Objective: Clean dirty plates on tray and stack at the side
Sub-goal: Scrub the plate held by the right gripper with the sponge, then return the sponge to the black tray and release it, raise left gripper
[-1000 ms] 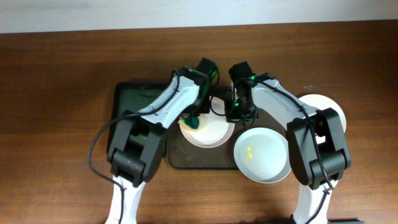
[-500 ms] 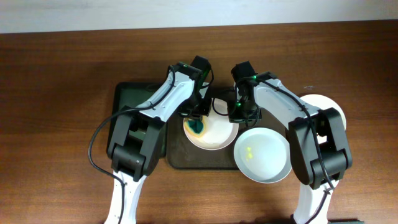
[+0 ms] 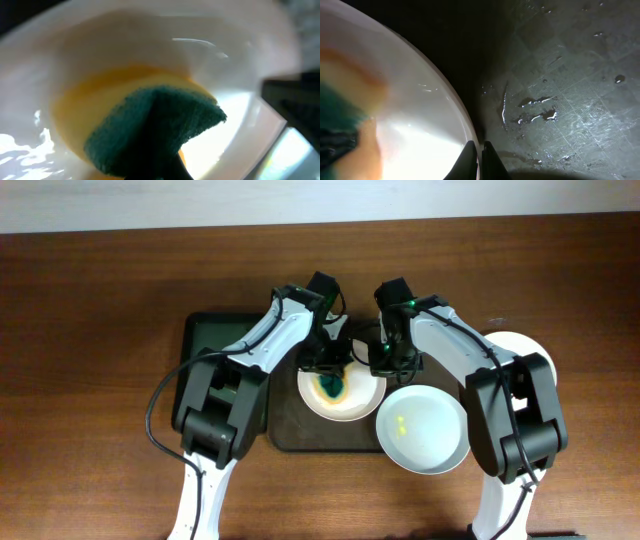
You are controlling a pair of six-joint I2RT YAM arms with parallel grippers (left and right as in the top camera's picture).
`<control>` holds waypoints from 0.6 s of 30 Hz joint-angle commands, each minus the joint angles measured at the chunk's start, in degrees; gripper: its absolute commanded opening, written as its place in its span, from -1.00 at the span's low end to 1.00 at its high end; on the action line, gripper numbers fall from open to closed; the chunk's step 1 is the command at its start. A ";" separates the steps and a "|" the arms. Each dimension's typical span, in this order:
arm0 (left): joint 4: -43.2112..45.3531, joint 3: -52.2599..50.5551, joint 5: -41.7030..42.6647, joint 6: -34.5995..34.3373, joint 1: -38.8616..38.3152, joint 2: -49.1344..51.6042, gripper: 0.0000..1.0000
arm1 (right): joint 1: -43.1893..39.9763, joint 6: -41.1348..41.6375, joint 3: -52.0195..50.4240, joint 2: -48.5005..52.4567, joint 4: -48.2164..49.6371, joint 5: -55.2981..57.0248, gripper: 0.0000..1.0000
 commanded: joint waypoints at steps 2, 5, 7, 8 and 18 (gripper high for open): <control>1.99 2.25 22.51 3.17 1.99 4.44 -1.00 | 1.11 0.52 -0.46 0.83 1.16 -2.73 -0.92; -1.11 7.80 22.91 3.37 5.97 1.01 -1.00 | 1.11 0.52 -0.46 0.83 1.16 -2.75 -0.92; -4.74 11.82 17.99 3.32 8.20 -3.13 -1.00 | 1.11 0.52 -0.46 0.83 1.16 -2.73 -0.92; -7.39 13.92 13.90 3.32 9.25 -5.46 -1.00 | 1.11 0.52 -0.46 0.83 1.16 -2.73 -0.92; -27.39 14.56 -50.16 -11.61 16.85 -18.38 -1.00 | 1.11 0.52 -0.46 0.83 1.14 -2.73 -0.91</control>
